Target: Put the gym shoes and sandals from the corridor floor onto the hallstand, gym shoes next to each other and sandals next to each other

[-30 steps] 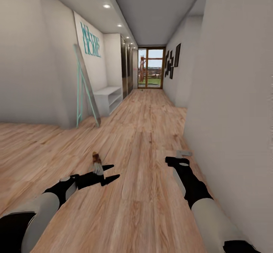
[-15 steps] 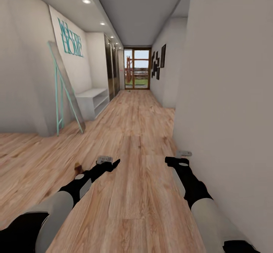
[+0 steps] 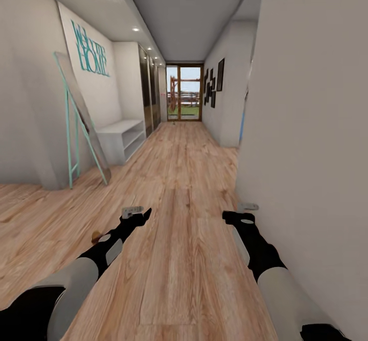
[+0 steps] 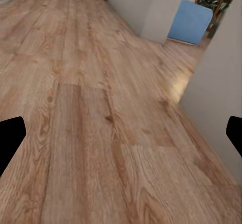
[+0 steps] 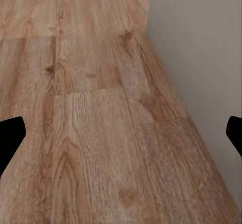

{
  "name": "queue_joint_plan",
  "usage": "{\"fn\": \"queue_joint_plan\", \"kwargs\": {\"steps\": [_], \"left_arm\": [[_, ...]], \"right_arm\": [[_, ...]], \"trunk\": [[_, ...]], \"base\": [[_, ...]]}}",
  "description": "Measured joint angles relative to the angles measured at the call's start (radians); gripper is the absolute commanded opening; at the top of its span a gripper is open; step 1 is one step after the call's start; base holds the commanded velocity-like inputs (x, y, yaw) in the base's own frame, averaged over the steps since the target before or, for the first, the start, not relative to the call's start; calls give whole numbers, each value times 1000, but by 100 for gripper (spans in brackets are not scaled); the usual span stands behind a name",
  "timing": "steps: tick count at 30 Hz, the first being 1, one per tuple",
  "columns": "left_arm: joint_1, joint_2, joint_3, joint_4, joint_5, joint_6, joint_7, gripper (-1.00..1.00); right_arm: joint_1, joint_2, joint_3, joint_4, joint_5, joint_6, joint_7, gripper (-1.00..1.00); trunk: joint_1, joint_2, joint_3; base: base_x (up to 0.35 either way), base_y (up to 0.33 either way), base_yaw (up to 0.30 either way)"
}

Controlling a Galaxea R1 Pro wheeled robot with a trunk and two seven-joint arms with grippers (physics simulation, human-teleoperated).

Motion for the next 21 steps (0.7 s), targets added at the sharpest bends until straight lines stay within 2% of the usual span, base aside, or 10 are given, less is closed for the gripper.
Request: {"fn": "queue_joint_plan", "kwargs": {"steps": [12, 21], "left_arm": [[0, 0, 1, 0, 9, 1, 1, 100], [0, 1, 2, 0, 10, 2, 1, 100]], "right_arm": [[0, 0, 0, 0, 0, 0, 0, 100], [0, 0, 0, 1, 0, 0, 1, 100]], "trunk": [[0, 0, 11], [0, 0, 24]], "base": [[348, 0, 150], [348, 0, 36]]}}
